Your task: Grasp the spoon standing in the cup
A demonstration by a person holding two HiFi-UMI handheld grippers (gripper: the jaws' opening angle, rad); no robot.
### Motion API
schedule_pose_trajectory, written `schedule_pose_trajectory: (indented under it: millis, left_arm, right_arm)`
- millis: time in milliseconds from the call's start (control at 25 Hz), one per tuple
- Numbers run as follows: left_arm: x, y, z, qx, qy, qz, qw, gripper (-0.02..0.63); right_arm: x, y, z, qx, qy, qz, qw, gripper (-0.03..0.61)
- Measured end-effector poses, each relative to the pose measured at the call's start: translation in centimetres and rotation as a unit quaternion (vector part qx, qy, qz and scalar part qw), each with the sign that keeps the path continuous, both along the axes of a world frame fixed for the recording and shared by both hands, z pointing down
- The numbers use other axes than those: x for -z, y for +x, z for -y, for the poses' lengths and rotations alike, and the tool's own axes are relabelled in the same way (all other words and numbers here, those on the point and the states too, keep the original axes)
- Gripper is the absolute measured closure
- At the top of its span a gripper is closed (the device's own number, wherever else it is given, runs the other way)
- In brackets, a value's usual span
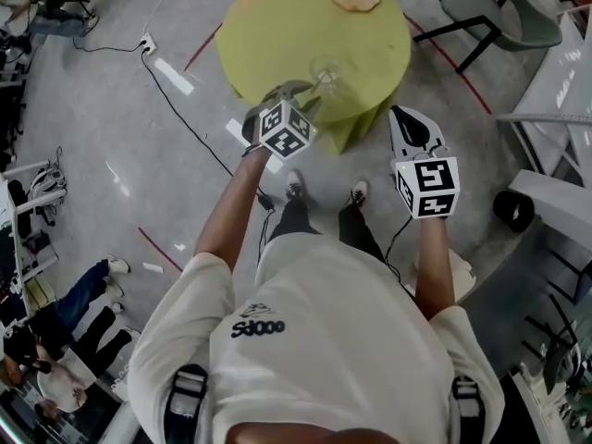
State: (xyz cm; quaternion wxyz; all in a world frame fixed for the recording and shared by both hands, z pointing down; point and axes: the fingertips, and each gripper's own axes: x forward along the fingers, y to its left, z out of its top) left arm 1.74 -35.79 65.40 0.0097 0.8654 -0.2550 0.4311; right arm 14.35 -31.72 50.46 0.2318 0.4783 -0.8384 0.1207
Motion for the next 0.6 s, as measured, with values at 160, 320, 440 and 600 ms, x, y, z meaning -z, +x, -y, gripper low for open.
schedule_pose_trajectory:
  millis: [160,320,440,600]
  left_arm:
    - [-1.5,0.0,0.7,-0.015,0.006,0.028,0.9995,0.483]
    - [-2.5,0.1,1.0,-0.023,0.004,0.04,0.9989,0.492]
    - [-2.9,0.1,1.1,-0.03,0.007,0.05,0.9983,0.515]
    - [-3.0,0.3,1.1,-0.031,0.013,0.051,0.9982,0.548]
  right_arm:
    - [-1.3,0.3,0.3,-0.002,-0.012,0.001,1.0,0.555]
    - [-2.0,0.5,0.3,-0.003,-0.019,0.0,1.0,0.555]
    - [-2.2,0.6,0.3,-0.005,-0.021,-0.001,1.0,0.555]
    - [-2.4,0.9,0.0,-0.01,-0.023,-0.001,1.0,0.555]
